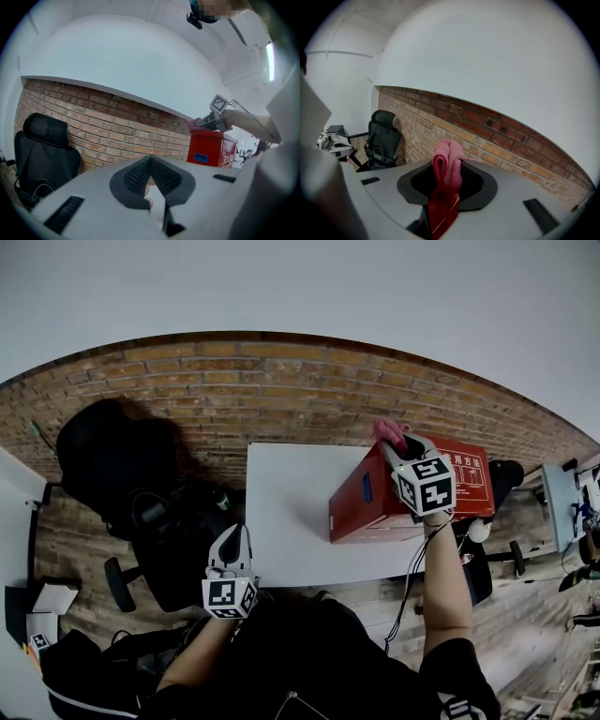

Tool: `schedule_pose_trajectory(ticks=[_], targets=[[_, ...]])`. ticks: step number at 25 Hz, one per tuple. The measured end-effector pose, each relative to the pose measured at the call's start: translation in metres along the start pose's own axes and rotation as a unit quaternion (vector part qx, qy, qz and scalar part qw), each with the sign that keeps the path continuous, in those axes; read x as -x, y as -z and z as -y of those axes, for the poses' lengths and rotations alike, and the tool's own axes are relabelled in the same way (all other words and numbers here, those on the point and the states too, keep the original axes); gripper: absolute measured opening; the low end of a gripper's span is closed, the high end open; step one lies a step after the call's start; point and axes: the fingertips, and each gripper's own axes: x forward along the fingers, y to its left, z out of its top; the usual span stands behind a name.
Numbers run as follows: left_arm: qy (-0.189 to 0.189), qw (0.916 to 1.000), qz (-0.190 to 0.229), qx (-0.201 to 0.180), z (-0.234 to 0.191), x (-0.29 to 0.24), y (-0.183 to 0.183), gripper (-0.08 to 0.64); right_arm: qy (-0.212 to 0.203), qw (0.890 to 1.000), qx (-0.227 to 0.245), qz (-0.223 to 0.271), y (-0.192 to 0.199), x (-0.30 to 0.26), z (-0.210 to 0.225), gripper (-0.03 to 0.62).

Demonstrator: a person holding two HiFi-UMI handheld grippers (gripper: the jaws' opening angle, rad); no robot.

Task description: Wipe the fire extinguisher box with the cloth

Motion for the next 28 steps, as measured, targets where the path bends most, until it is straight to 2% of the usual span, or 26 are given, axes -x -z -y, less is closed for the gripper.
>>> schedule_pose_trajectory(ticks=[7, 16, 28], targets=[[0.015, 0.9998, 0.004, -0.012, 0.011, -0.006, -0.002, 0.021, 0.005, 1.0, -0.002, 0.005, -0.001, -0.008, 0.012, 0.117], [0.011, 0.9998, -0.004, -0.016, 0.057, -0.009, 0.009, 0.021, -0.024, 1.0, -0.008, 0.01, 0.008, 0.0, 0.033, 0.117], [-0.017, 0.9997, 0.005, -0.015, 0.103, -0.012, 0.015, 0.021, -0.047, 0.999, 0.02, 0.007, 0.029, 0.011, 0.057, 0.117]])
